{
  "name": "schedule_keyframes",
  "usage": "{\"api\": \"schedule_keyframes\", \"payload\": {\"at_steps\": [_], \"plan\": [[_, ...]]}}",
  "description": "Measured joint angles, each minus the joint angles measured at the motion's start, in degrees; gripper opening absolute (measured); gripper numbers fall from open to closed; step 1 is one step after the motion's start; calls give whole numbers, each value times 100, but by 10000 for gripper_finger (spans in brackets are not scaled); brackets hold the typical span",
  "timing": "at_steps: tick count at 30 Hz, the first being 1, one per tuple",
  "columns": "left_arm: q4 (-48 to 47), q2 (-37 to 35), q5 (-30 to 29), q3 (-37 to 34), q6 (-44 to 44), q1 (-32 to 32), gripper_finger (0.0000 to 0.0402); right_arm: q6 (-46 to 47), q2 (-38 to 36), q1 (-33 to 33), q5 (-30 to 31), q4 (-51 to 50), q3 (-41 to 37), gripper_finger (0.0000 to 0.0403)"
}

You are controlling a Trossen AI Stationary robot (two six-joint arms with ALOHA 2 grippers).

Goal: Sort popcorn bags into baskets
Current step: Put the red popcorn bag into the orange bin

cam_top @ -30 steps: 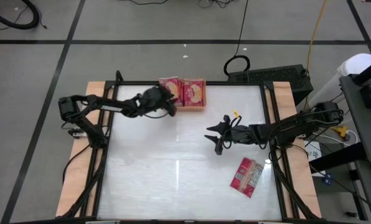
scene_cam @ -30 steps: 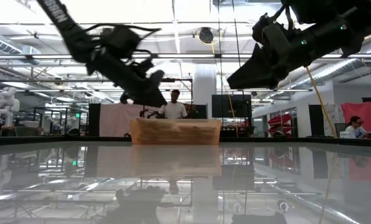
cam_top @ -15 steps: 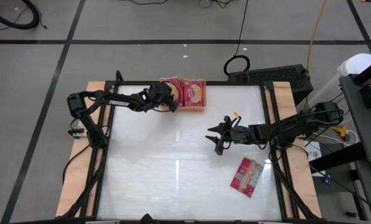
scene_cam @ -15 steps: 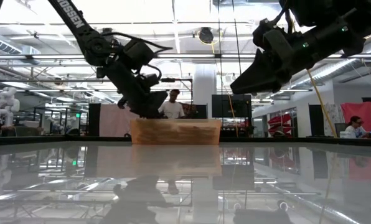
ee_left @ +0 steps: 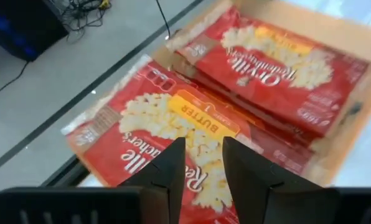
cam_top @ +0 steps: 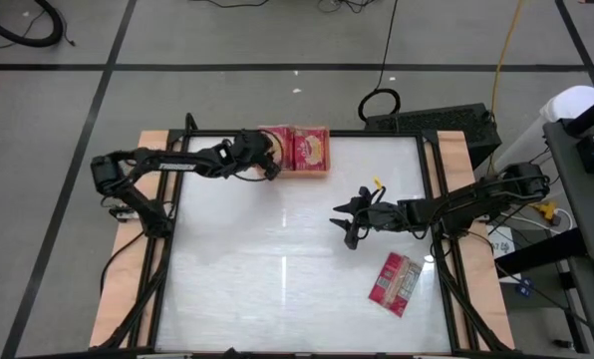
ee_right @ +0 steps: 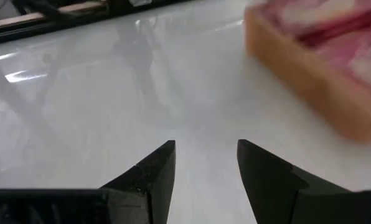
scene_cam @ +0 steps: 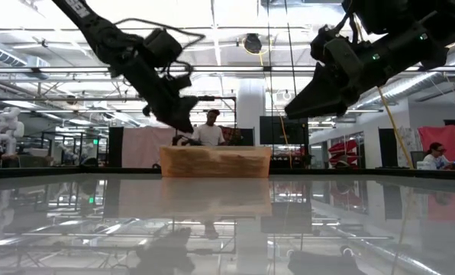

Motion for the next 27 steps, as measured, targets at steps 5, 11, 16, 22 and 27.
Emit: {"api": "schedule_keyframes", "payload": {"at_steps": [5, 11, 16, 22, 27], "plan": [[-499, -485, 16, 0, -356, -314, 111, 603, -189, 2, -660, -802, 2, 164], [-366, -550, 28, 0, -527, -1210, 111, 1522, -604, 290, -1800, -2330, 2, 164], [9, -475, 18, -4, -529, -1963, 111, 2211, -925, 1049, -2415, -3393, 2, 164], [466, -479, -16, 0, -515, -2608, 111, 2784, -938, 1997, -2649, -3978, 2, 164], [639, -482, -26, 0, -553, -2973, 111, 1989, -730, 2544, -2325, -4143, 2, 165]]}}
